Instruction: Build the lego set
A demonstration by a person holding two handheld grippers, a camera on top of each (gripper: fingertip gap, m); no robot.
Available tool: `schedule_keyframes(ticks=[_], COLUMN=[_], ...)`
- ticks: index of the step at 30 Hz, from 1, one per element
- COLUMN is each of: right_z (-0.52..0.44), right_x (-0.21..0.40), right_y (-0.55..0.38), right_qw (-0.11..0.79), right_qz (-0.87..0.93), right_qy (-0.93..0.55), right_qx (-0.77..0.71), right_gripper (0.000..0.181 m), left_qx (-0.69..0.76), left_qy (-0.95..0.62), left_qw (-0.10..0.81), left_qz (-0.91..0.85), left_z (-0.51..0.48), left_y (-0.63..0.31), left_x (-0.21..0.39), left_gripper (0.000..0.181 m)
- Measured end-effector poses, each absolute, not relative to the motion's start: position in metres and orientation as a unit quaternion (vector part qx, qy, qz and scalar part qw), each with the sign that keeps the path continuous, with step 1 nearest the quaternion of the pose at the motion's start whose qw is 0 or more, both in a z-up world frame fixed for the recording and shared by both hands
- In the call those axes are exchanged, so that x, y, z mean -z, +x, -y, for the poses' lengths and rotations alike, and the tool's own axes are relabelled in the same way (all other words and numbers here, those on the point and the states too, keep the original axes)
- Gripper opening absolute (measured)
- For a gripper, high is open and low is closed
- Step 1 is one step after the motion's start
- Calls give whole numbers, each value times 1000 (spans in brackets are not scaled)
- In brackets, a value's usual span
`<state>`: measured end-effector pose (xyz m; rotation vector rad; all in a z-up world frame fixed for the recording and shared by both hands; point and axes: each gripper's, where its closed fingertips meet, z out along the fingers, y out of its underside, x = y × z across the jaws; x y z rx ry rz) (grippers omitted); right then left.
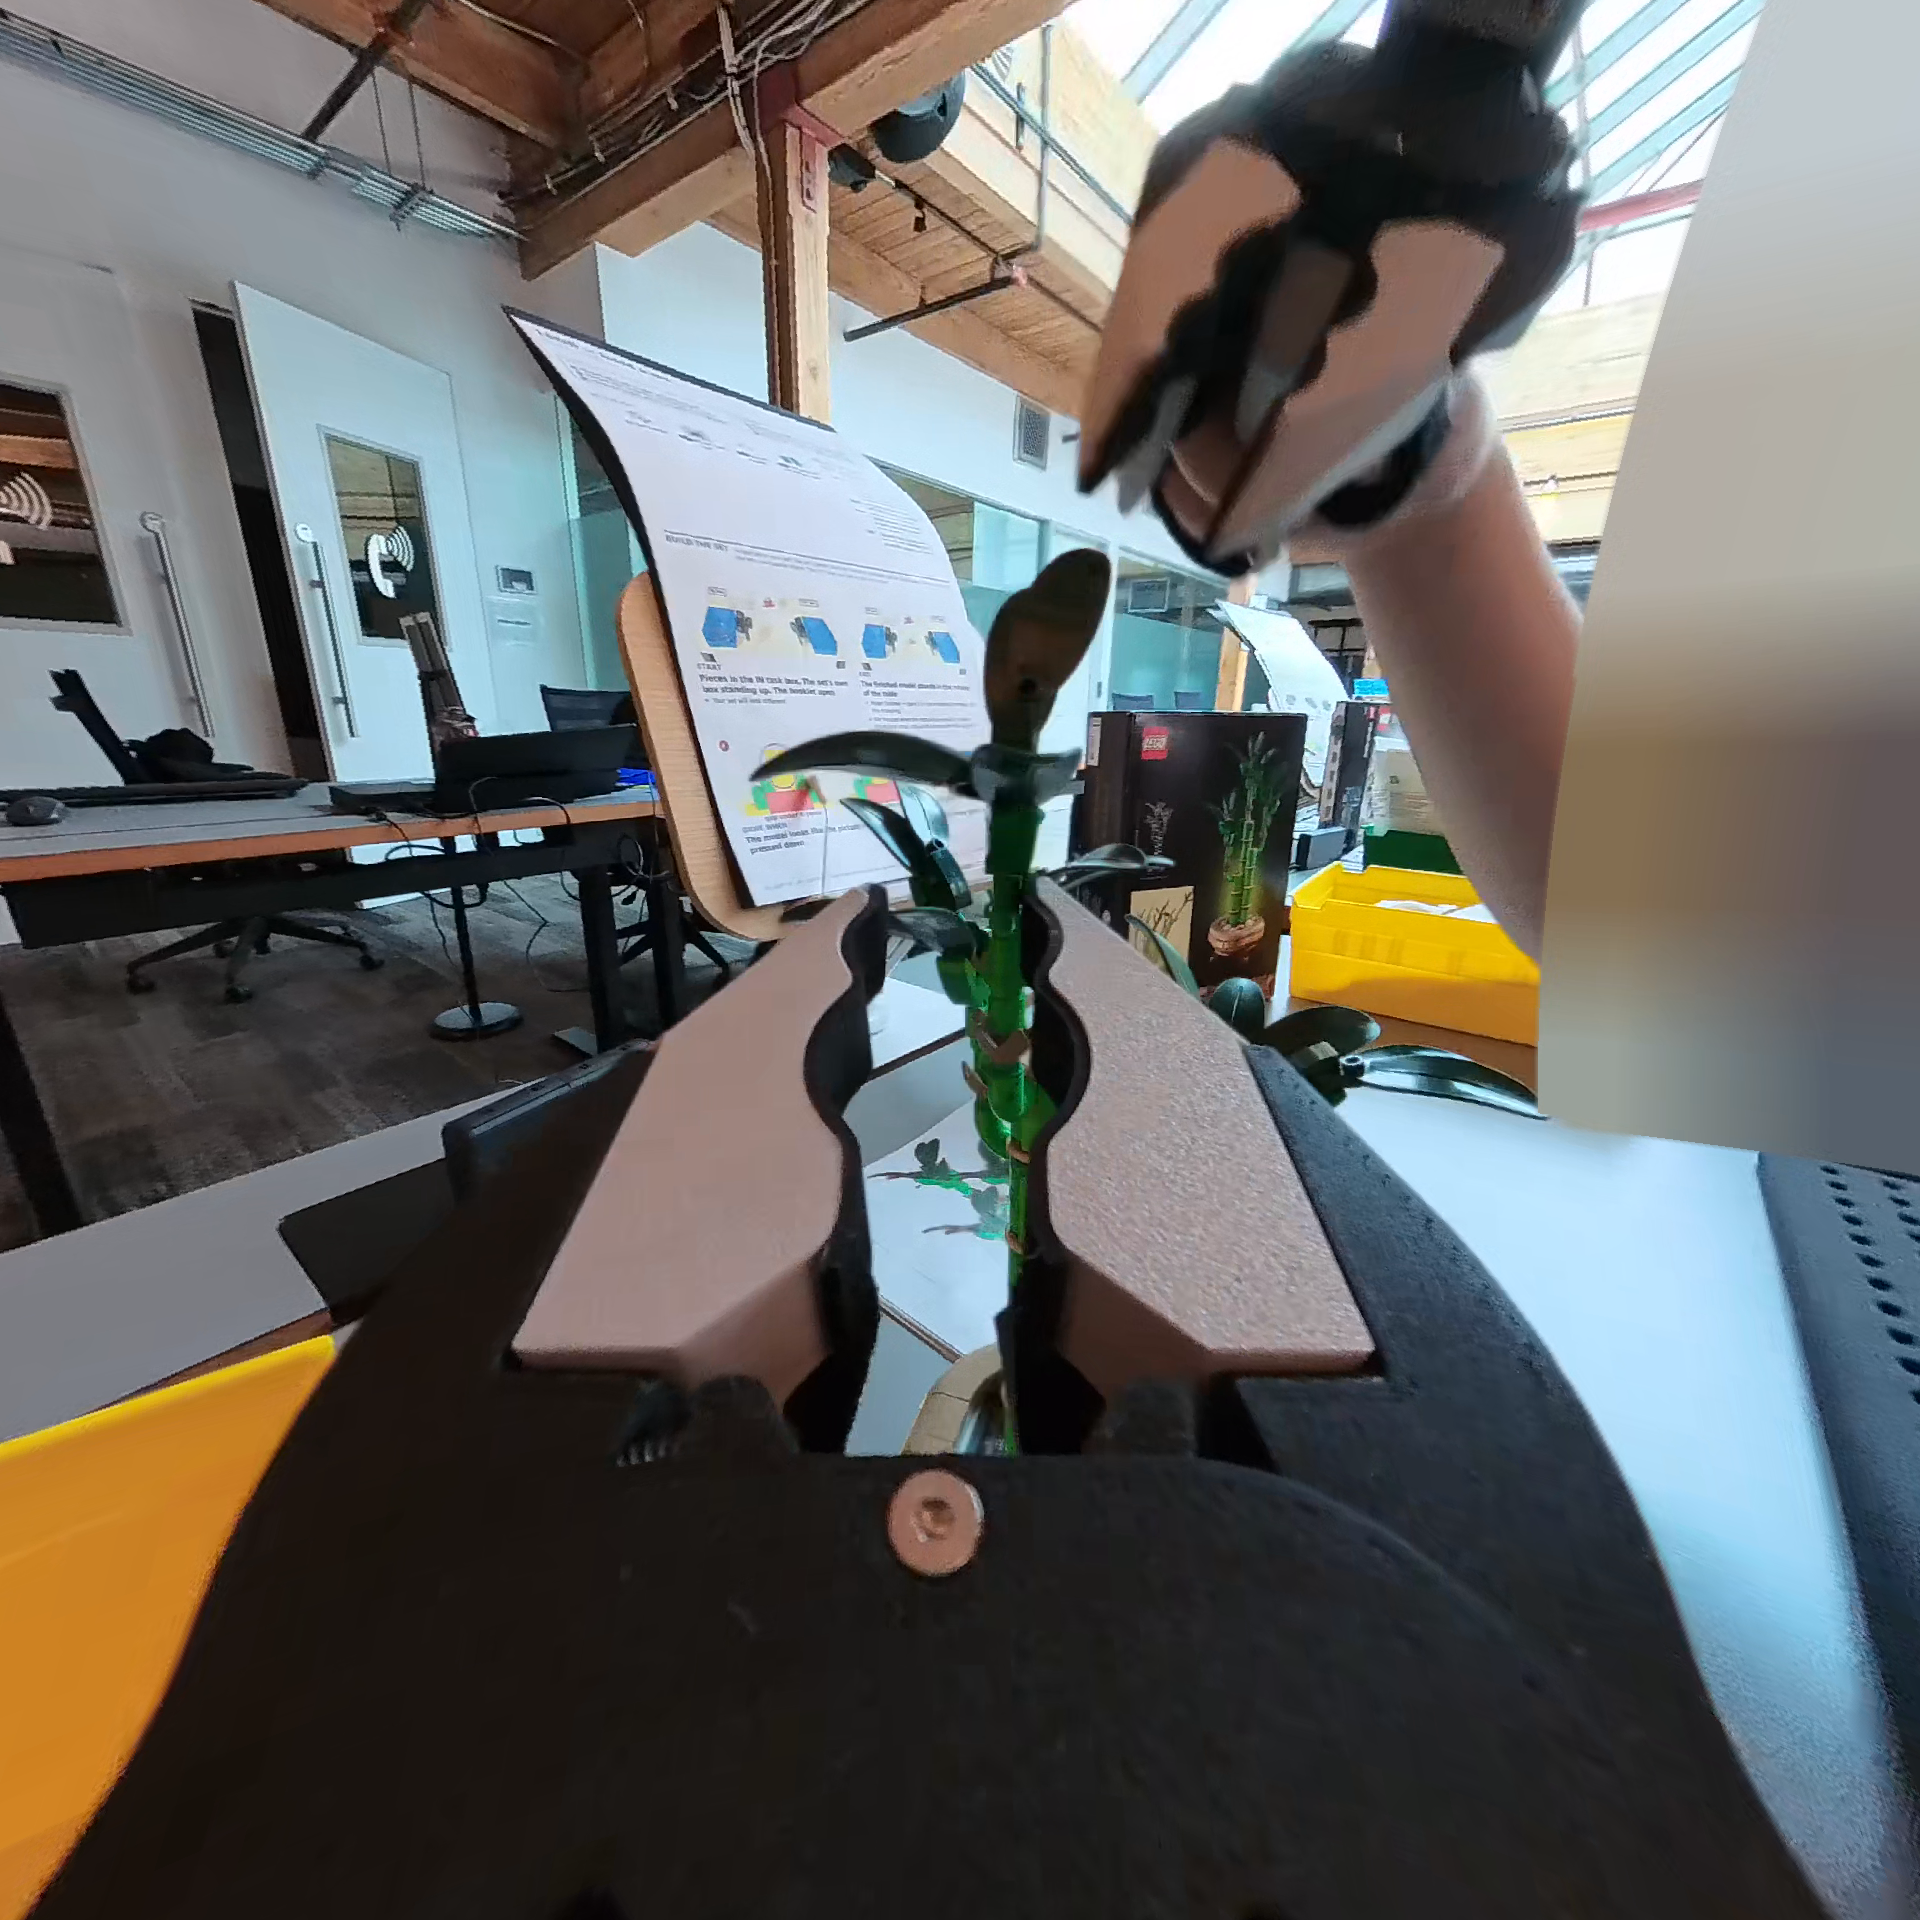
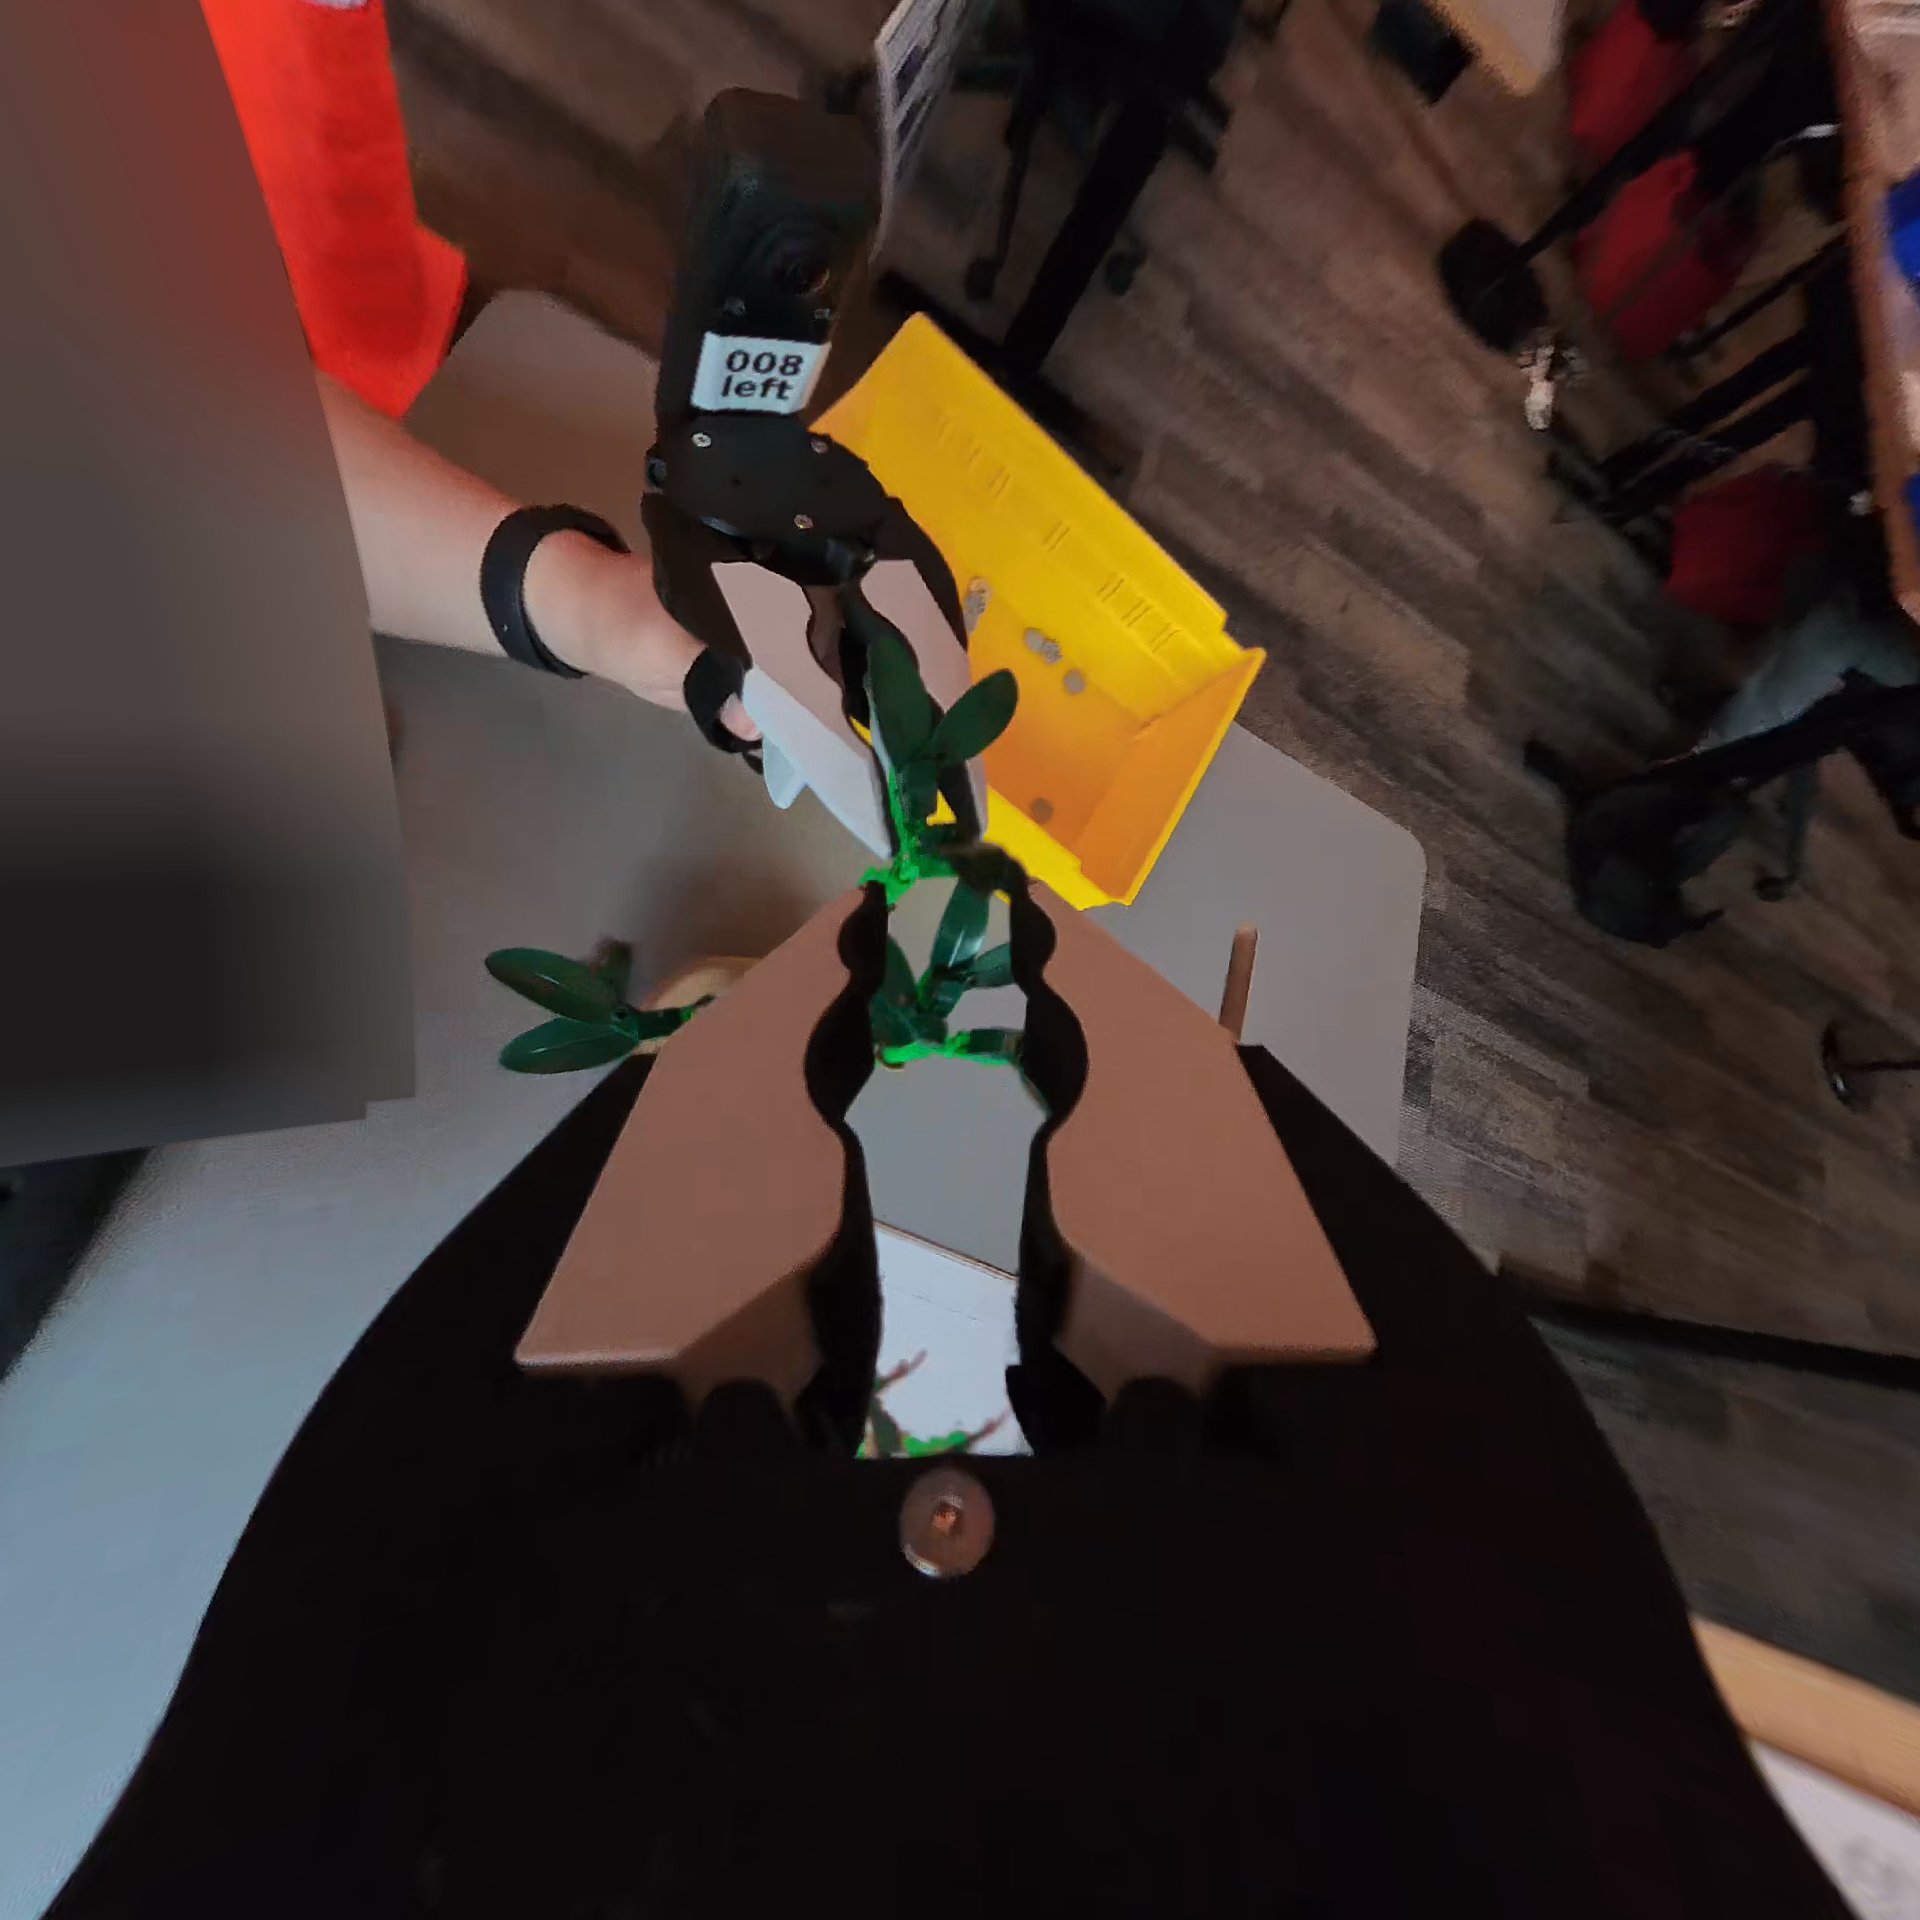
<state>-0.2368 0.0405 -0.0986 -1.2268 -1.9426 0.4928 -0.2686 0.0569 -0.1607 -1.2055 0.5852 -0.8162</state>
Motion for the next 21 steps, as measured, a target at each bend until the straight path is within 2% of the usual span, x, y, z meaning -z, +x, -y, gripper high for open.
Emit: schedule_keyframes(ticks=[6,9,16,21], right_z=[-24,-9,-8,-3], right_x=[110,123,127,124], right_y=[-188,-171,-185,-212], right_qw=[480,470,467,514], right_qz=[641,608,583,614], right_qy=[-517,-526,-532,-487], right_qx=[-303,-364,-398,-348], right_gripper=[20,17,17,19], left_qx=[373,385,390,384], left_qy=[-546,-547,-563,-558], left_qw=[707,703,690,695], left_qz=[-251,-244,-235,-244], left_z=[-53,-48,-46,-47], left_y=[-276,-282,-274,-268], left_x=[161,162,167,167], left_gripper=[29,30,26,20])
